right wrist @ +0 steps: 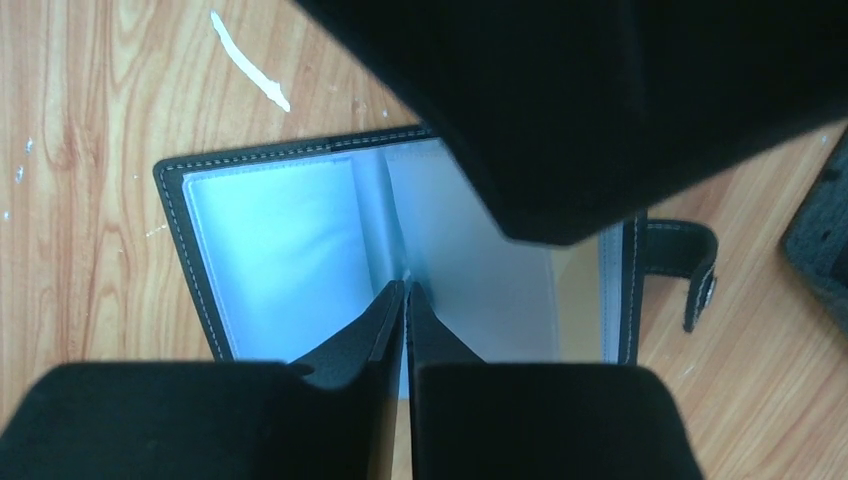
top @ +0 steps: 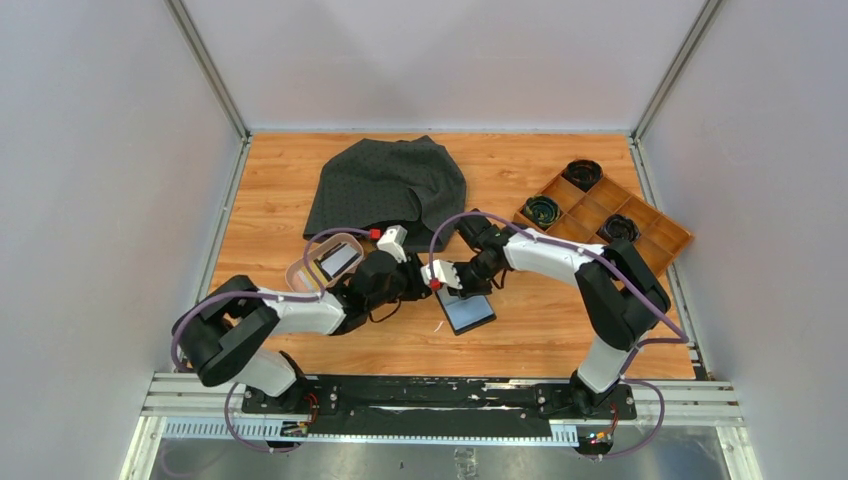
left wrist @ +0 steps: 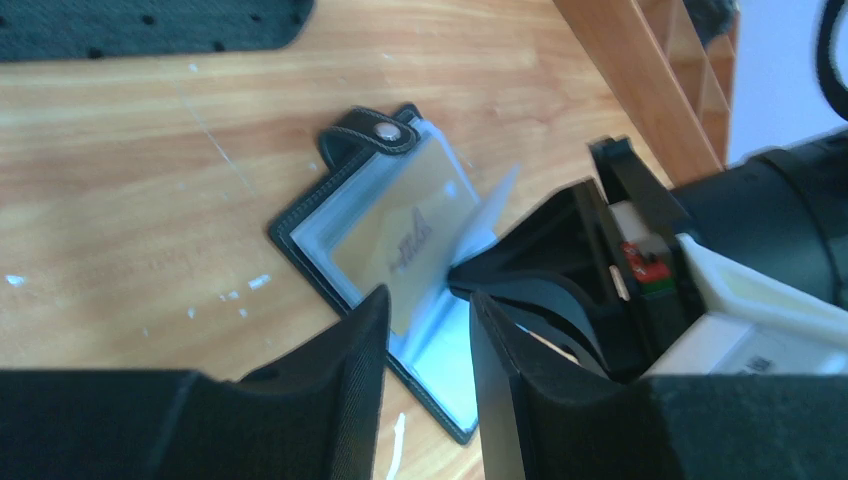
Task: Put the credit cards into the card holder
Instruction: Move the card holder to the center of the board.
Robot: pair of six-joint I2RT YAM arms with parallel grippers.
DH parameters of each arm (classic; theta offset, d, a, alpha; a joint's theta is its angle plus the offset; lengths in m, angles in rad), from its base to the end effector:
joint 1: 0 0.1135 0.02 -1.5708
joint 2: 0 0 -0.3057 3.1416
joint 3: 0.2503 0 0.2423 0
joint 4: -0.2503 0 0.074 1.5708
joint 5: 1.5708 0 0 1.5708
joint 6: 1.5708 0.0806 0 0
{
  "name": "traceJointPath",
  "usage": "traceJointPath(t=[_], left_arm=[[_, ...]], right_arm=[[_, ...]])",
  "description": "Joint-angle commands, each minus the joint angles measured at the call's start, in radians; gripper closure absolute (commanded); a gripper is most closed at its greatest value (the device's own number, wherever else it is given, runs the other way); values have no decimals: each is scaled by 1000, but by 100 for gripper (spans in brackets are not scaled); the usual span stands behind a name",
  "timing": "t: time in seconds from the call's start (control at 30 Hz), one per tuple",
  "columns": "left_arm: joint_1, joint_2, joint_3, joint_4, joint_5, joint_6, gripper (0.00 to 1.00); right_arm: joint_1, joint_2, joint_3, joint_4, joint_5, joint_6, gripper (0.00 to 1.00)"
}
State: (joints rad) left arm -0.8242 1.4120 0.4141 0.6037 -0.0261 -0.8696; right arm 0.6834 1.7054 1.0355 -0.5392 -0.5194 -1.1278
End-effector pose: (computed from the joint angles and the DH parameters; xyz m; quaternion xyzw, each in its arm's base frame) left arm 0.1999 -0.2129 0.1913 -0.0261 0.8314 -0.4086 0.3756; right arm 0.2332 0.2414 0.1831 -0.7765 0.5505 0.2081 0.2252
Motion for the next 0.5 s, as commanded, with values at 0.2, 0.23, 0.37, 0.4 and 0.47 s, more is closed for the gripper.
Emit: traceJointPath(t=[0.2,0.23,0.37,0.4,0.47], left_arm=[[14,192,147,15,172,52,60],[14,201,151,21,183,52,61],[14,230,145,99,255,28,63],[14,232,144,114,268,24,64],[14,232,141,125,280,20,65]], right_arm=[[-4,-18,-16,-3,-24,-15,92],[-4,-22,-15,-4,-26,-6,91],[-16,-52,3,-27,-61,24,82],[-24,-61,12,-39,-77,31,80],[-45,-83,31,-81,-113,36,73]])
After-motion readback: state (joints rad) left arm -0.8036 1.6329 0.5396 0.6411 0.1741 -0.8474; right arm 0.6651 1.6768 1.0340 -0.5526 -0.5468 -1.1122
